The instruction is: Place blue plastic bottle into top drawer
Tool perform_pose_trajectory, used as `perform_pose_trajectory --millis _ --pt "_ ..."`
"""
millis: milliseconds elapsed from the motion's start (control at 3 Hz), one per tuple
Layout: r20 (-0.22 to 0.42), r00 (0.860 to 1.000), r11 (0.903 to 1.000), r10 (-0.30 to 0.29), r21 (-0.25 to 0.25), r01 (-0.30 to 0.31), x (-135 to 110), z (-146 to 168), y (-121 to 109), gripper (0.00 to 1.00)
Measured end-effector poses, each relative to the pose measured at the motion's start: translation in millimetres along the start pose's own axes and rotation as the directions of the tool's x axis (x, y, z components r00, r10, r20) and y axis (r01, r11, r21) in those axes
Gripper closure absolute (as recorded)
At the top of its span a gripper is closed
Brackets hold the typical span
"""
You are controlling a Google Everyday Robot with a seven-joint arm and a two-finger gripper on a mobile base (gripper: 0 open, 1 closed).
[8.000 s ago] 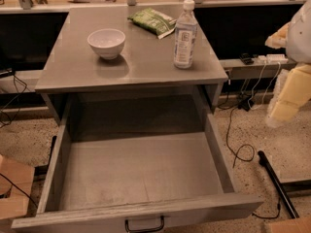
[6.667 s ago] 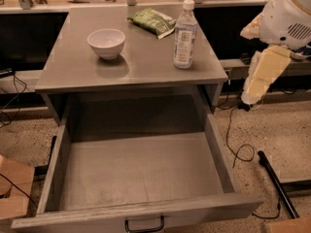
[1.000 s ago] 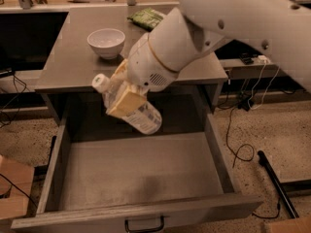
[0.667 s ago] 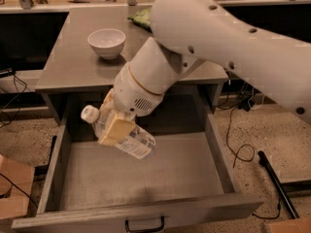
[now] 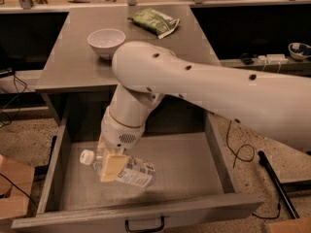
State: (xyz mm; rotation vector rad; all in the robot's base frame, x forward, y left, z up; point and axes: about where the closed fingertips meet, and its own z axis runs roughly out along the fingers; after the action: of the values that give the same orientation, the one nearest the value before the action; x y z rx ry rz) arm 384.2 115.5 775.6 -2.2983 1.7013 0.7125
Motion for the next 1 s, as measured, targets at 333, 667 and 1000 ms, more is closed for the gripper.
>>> perform_pose_trajectory --millis 333,667,1000 --pt "-0.069 0.997 0.9995 0.017 -0.025 -0.019 26.4 32.7 -5.2 1.0" --pt "-0.142 0.989 0.9986 0.049 -0.015 -0.051 59.9 52.3 -13.9 1.0" --pt "-0.208 0.97 0.9908 0.129 0.067 -0.117 96.1 67.1 -39.6 0.76"
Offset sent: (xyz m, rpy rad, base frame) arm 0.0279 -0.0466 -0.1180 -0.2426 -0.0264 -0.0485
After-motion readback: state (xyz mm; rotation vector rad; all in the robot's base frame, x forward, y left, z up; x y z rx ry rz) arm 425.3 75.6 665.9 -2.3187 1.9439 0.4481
